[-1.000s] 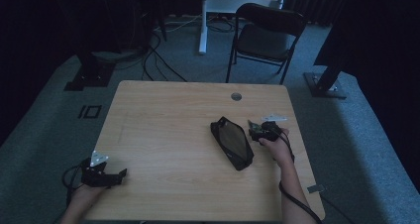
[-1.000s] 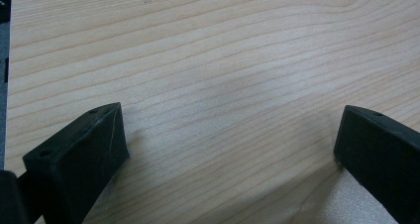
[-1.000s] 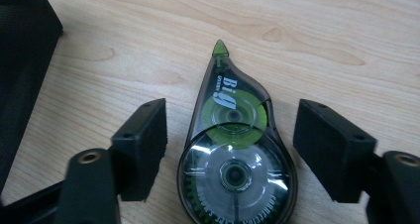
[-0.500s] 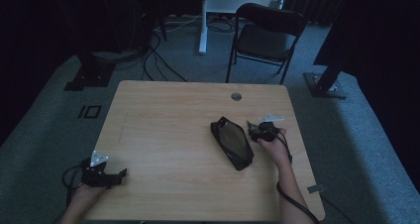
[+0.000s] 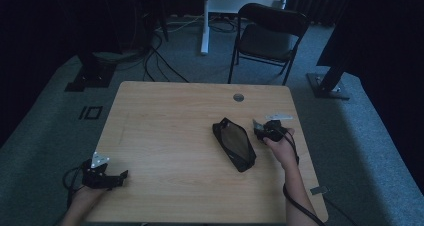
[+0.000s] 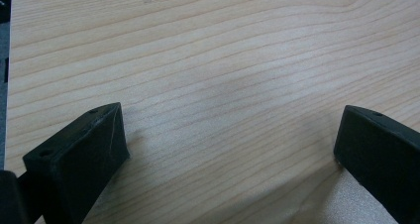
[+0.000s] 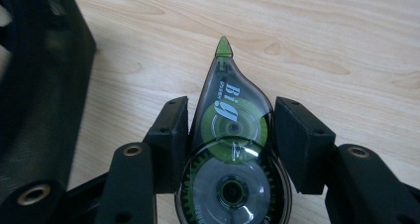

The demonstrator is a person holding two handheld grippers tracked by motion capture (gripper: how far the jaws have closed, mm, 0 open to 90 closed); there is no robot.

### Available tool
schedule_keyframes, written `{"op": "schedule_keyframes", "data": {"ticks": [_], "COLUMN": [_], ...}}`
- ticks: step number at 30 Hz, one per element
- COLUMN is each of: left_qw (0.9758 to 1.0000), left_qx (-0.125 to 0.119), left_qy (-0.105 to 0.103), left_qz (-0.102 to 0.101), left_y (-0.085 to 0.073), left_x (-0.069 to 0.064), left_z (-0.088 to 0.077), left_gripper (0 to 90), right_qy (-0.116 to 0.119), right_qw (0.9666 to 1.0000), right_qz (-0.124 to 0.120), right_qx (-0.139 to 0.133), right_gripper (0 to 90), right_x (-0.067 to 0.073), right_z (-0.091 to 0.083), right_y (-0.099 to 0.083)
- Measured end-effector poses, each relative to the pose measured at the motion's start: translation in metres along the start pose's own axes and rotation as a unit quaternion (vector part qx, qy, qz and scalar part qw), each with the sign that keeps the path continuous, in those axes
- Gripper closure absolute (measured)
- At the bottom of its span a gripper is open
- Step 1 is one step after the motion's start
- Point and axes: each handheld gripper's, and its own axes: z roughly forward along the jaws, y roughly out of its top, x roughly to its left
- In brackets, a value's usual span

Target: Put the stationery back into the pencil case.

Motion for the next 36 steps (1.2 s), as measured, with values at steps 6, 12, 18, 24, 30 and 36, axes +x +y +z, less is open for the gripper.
{"op": "schedule_keyframes", "data": {"ticks": [6,12,18,24,30,36], "left_qw": [1.0,1.0,1.0,1.0,1.0,1.0], "left_qx": [0.0,0.0,0.0,0.0,0.0,0.0], "left_qy": [0.0,0.0,0.0,0.001,0.001,0.001], "left_qz": [0.0,0.0,0.0,-0.001,-0.001,-0.001], "left_y": [0.0,0.0,0.0,0.0,0.0,0.0], "left_x": [0.0,0.0,0.0,0.0,0.0,0.0], "left_z": [0.0,0.0,0.0,0.0,0.0,0.0], "left_gripper": [0.0,0.0,0.0,0.0,0.0,0.0], "right_qy": [0.006,0.011,0.011,0.02,0.029,0.04], "right_qw": [1.0,0.9999,0.9997,0.9994,0.999,0.9987], "right_qz": [0.0,0.001,-0.007,-0.005,-0.007,-0.007], "right_qx": [-0.004,-0.007,-0.019,-0.026,-0.033,-0.032], "right_gripper": [48.6,48.6,48.7,48.7,48.8,48.8], "right_x": [0.006,0.014,0.023,0.035,0.05,0.066], "right_z": [-0.015,-0.032,-0.048,-0.058,-0.065,-0.067], "right_y": [0.01,0.023,0.035,0.045,0.055,0.062]}}
